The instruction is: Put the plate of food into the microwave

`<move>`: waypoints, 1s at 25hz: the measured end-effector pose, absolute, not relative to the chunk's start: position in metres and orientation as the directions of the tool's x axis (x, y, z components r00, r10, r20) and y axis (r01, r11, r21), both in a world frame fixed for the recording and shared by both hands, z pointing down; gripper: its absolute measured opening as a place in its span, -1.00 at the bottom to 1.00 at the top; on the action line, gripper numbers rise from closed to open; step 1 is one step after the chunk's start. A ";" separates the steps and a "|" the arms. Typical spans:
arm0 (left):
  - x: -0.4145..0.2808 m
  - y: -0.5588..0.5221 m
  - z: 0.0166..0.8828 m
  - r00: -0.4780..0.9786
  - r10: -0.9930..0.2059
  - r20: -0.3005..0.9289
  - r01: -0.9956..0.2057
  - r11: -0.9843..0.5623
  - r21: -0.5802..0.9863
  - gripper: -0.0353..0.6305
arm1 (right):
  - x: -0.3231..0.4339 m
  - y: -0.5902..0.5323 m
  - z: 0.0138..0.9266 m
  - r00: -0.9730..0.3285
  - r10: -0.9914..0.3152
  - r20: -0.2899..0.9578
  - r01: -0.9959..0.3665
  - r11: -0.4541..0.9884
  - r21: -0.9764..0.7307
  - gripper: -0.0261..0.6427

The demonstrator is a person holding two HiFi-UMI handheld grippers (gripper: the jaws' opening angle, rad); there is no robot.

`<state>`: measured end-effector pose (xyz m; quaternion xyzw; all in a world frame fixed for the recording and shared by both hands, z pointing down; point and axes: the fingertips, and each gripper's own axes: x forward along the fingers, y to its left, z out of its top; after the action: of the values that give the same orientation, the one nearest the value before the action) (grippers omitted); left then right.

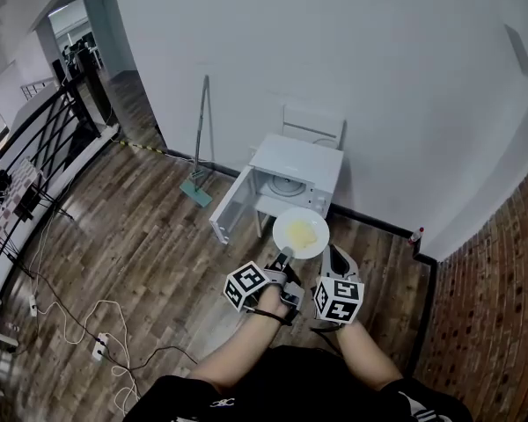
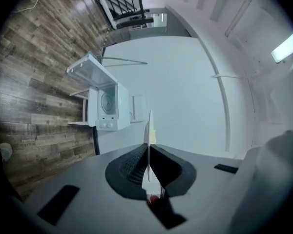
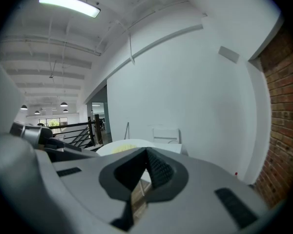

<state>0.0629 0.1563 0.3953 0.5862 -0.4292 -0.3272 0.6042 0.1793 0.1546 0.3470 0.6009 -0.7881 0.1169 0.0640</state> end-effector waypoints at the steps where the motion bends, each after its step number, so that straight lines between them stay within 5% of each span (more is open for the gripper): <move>1: 0.068 0.155 0.396 0.421 -0.897 0.138 -0.111 0.100 0.989 -0.86 | 0.184 0.153 0.348 -0.269 -0.932 0.244 -0.962 0.249 -0.109 -0.89; 25: 0.049 -0.041 0.414 0.502 -0.851 0.154 -0.152 0.089 0.984 -0.86 | 0.164 -0.032 0.365 -0.235 -0.938 0.253 -0.970 0.211 -0.118 -0.89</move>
<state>0.0493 -0.0407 0.4143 0.6117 -0.4098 -0.2851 0.6137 0.1643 -0.0323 0.3654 0.6151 -0.7757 0.1262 0.0633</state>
